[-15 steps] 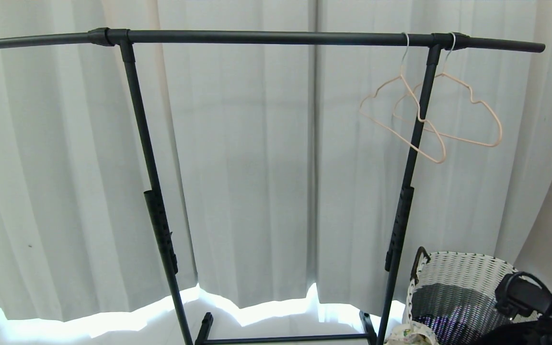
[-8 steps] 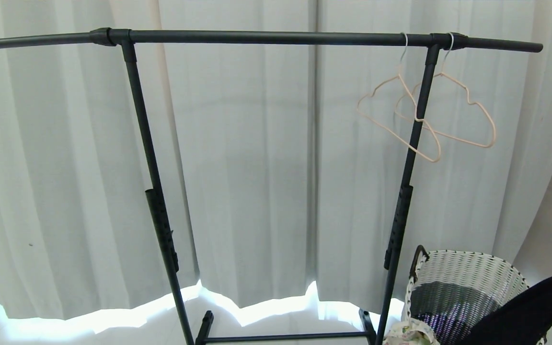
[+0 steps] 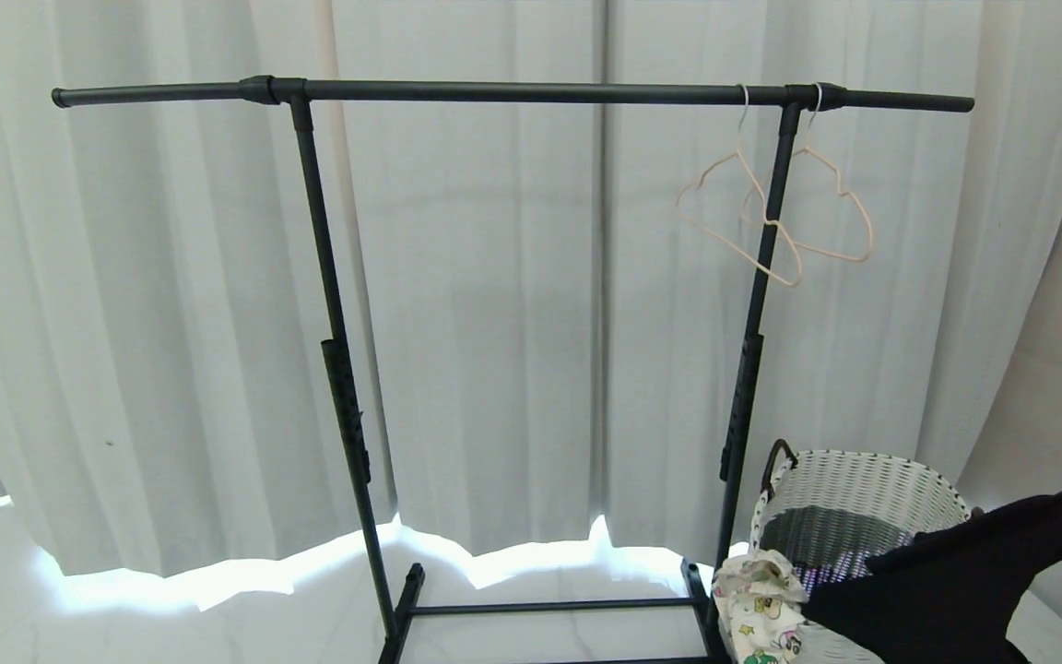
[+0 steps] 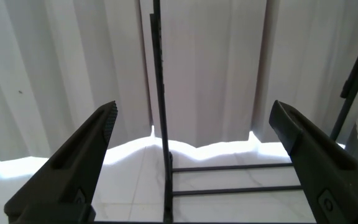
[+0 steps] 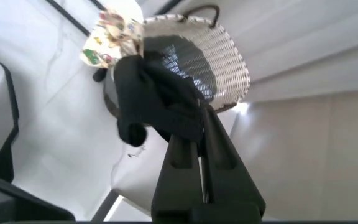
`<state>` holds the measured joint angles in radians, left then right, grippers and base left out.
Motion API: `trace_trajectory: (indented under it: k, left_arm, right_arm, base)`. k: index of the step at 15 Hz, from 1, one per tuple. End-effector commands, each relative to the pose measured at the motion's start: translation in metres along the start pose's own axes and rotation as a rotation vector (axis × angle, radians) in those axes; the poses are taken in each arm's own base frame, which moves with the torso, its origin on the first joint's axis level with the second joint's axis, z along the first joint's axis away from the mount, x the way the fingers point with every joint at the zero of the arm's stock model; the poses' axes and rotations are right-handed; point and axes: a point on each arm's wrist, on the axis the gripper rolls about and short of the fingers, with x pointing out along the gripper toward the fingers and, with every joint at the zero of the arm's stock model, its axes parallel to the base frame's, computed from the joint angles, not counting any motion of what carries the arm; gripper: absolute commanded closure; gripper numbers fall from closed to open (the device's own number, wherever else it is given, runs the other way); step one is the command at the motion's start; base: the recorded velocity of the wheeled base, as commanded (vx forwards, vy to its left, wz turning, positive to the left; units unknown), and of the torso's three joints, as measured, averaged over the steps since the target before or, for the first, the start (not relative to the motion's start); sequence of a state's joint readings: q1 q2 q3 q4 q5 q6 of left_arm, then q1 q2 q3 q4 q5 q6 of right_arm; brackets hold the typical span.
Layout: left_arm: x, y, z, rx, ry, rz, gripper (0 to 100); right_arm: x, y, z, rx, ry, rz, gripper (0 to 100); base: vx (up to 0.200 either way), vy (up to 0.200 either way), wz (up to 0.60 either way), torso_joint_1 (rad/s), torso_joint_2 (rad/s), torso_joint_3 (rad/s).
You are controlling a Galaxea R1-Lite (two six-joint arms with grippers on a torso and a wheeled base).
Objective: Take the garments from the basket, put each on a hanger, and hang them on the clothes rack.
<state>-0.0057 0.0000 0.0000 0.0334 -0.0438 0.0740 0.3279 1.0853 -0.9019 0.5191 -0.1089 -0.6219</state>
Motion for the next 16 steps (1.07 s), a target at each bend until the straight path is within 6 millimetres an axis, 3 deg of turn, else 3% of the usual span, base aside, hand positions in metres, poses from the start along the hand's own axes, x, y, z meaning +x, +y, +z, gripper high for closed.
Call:
trace_trajectory:
  k: [1, 6, 13, 16]
  left_arm:
    - [0.000, 0.000, 0.000, 0.015, 0.002, -0.001, 0]
    - [0.000, 0.000, 0.000, 0.061, 0.000, -0.001, 0]
    - [0.000, 0.000, 0.000, 0.058, -0.003, -0.002, 0]
    - [0.000, 0.000, 0.001, 0.066, -0.013, 0.000, 0]
  right_arm:
    - [0.006, -0.001, 0.012, -0.028, -0.008, 0.032, 100]
    - [0.003, 0.012, 0.030, -0.082, 0.019, 0.178, 100]
    - [-0.015, 0.037, 0.097, 0.076, -0.049, 0.391, 100]
    - [-0.025, 0.036, 0.115, 0.125, -0.067, 0.467, 100]
  base:
    - [0.000, 0.000, 0.00, 0.000, 0.00, 0.000]
    - [0.000, 0.000, 0.00, 0.000, 0.00, 0.000]
    - [0.000, 0.000, 0.00, 0.000, 0.00, 0.000]
    - [0.000, 0.000, 0.00, 0.000, 0.00, 0.000]
